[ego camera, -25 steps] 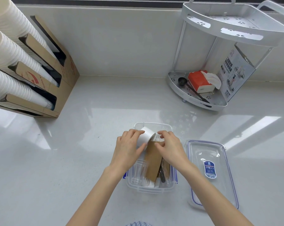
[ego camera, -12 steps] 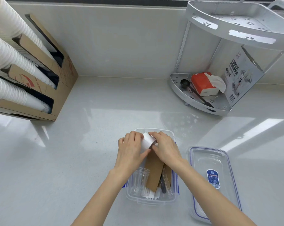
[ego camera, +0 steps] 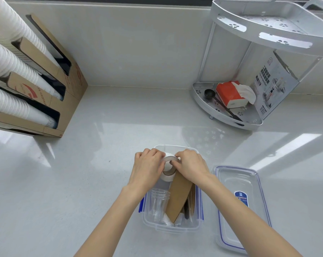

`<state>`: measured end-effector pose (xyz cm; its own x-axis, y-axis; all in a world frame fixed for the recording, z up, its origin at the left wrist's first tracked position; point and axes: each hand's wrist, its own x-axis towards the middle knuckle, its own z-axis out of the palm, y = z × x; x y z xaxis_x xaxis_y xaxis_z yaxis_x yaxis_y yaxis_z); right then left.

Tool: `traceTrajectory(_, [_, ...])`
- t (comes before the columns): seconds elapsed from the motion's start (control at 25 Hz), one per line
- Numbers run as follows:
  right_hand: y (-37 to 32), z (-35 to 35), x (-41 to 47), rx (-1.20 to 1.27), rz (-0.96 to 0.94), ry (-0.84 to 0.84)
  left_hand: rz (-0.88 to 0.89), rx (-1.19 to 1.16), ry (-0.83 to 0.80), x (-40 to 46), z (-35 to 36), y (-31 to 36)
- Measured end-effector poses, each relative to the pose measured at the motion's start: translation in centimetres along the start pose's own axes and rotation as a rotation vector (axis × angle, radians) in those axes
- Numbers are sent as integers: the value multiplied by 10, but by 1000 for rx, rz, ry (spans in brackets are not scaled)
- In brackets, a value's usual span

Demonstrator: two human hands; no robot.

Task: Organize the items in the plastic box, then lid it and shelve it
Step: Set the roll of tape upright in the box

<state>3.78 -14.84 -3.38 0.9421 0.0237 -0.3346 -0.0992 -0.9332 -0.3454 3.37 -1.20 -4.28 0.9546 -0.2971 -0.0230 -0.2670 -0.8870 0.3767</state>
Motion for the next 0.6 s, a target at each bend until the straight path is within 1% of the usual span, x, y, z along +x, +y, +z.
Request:
traceTrajectory(0.16, [-2,1,4,4,46,-21,19,32,-16,1,2,-3])
traceTrajectory(0.32, [-2,1,6,66,37,38,44,63,-25,-2,5,-5])
traceTrajectory(0.6, [0,8,9,207,40,110,28,88,-75,-6,7,-5])
